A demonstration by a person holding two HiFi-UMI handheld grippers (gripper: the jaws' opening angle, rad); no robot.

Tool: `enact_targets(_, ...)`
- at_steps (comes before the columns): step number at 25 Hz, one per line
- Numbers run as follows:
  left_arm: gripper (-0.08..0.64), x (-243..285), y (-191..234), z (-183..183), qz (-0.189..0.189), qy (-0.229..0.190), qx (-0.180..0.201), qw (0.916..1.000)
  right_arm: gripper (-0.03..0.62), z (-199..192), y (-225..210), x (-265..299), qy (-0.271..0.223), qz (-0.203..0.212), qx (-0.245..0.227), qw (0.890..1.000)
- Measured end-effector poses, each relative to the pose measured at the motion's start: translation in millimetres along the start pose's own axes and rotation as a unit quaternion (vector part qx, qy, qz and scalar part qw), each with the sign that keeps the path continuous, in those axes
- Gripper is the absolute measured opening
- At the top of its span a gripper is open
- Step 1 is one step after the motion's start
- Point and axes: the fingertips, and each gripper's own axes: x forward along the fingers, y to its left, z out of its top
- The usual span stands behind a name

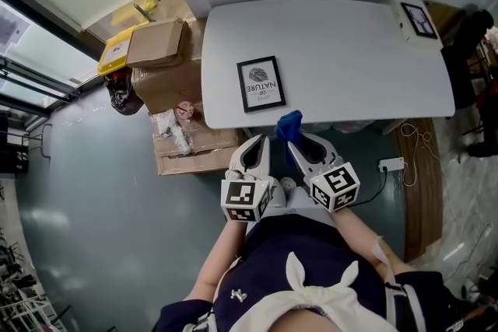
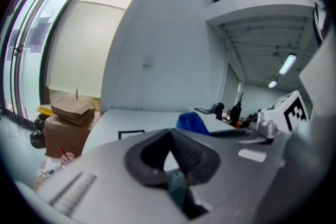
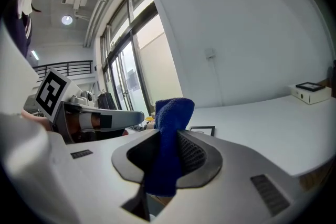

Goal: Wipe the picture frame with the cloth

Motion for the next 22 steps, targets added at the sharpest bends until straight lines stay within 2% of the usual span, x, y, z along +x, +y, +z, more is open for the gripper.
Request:
enact_targets(7, 0.003, 13, 13, -1, 0.012, 0.011, -0.002, 0.9999, 0.094, 1, -8, 17, 0.005, 0.01, 0.003, 1.0)
enact_targets(22, 0.003, 65, 56, -23, -0.011, 0.068, -0.012, 0.9975, 0.094, -1, -30, 72, 0.05, 0.001, 0.019, 0.999)
